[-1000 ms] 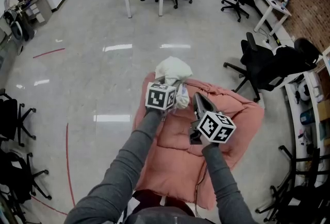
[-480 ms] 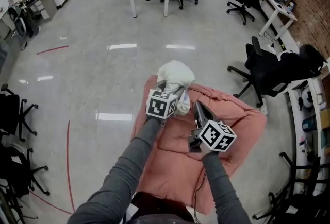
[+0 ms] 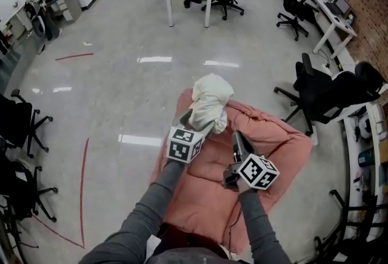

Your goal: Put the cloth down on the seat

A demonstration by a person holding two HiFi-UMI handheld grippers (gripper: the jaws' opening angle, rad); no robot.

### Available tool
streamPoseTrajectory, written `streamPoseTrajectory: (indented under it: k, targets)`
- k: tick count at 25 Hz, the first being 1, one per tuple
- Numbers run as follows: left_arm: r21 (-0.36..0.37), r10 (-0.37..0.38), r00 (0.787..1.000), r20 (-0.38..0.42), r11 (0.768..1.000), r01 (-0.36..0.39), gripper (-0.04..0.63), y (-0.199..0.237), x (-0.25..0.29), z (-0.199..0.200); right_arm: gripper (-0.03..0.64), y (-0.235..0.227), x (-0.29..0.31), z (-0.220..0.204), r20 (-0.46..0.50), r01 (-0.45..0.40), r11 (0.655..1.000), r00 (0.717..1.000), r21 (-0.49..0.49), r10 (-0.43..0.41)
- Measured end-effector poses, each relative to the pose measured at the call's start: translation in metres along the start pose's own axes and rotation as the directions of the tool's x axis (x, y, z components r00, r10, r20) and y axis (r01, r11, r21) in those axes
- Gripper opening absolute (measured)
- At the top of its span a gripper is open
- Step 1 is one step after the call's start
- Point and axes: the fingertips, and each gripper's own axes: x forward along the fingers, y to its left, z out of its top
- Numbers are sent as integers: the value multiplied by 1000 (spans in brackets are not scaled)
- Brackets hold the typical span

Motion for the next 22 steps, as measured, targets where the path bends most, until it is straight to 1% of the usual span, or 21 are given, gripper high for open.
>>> streamPoseTrajectory:
  k: [4, 7, 10, 12, 14, 19, 22]
  targets:
    - [-14, -9, 999, 35, 1000, 10, 364, -25, -33, -10, 14, 11, -27, -6, 18, -26, 1000, 999, -5, 26]
    - [-16, -42, 998, 38, 999, 43, 362, -49, -57, -17, 14, 16, -49, -12, 33, -36, 999, 999, 2, 36]
    - [-23, -79, 995, 59, 996, 81, 357, -72, -79, -19, 14, 18, -71, -20, 29, -43, 999, 999, 1, 43]
    - [-25, -90, 993, 72, 995, 92, 317, -85, -95, -21, 14, 19, -87, -26, 24, -43, 999, 999, -2, 43]
    - [-21, -97, 992, 78, 995, 99, 251, -96, -113, -28, 14, 22, -103, -34, 25, -41, 999, 999, -3, 41]
    - [-2, -128, 990, 64, 992, 129, 124, -123, -155, -59, 12, 35, -143, -56, 28, -32, 999, 999, -15, 32]
    - [35, -160, 986, 50, 987, 158, 58, -139, -177, -75, 14, 40, -166, -70, 28, -22, 1000, 999, -16, 22]
